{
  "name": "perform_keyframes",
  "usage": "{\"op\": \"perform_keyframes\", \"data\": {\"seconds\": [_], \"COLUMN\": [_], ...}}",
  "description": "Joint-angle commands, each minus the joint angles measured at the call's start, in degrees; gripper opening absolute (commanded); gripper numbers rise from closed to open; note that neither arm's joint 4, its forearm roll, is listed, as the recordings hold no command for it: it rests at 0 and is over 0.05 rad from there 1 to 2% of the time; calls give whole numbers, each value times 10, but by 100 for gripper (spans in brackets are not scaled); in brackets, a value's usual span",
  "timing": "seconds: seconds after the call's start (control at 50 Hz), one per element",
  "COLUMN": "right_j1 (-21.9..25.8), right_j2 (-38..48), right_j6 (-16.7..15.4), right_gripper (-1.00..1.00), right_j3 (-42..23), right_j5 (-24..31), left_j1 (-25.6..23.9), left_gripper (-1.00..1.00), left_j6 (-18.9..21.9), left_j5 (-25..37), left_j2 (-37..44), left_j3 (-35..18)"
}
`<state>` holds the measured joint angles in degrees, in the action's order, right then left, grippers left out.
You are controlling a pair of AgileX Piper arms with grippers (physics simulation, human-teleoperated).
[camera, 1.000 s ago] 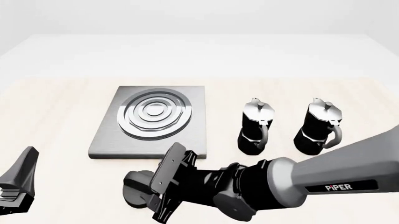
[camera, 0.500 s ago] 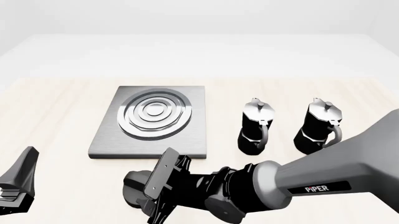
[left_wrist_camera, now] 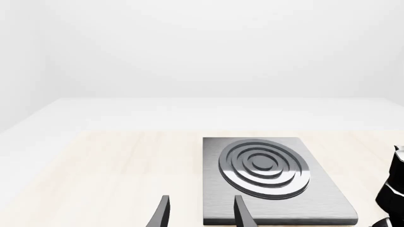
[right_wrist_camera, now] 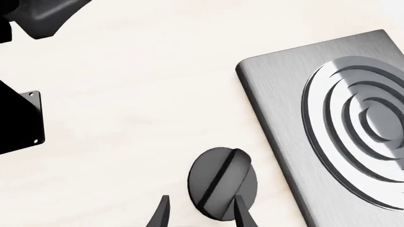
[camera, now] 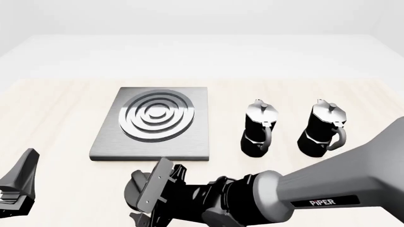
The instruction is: Turn off the stove.
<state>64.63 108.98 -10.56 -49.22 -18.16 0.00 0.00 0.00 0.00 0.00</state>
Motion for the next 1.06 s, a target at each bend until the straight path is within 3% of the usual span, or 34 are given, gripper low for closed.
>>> {"op": "perform_keyframes", "data": {"seconds": [0.02,0.46,1.06], "right_j1": [18,41,33], "right_j2": [-7,-17,-144], "right_j6": [7,11,27], "right_gripper": [100,100,100], "right_j3": [-1,-11,95], "right_j5": [6,19,22], "left_j1": [0,0,0], "left_gripper": [100,100,100], "left_j6": [0,0,0], "left_j5": [0,0,0], "left_j2": [0,0,0], "left_j3": [0,0,0]}}
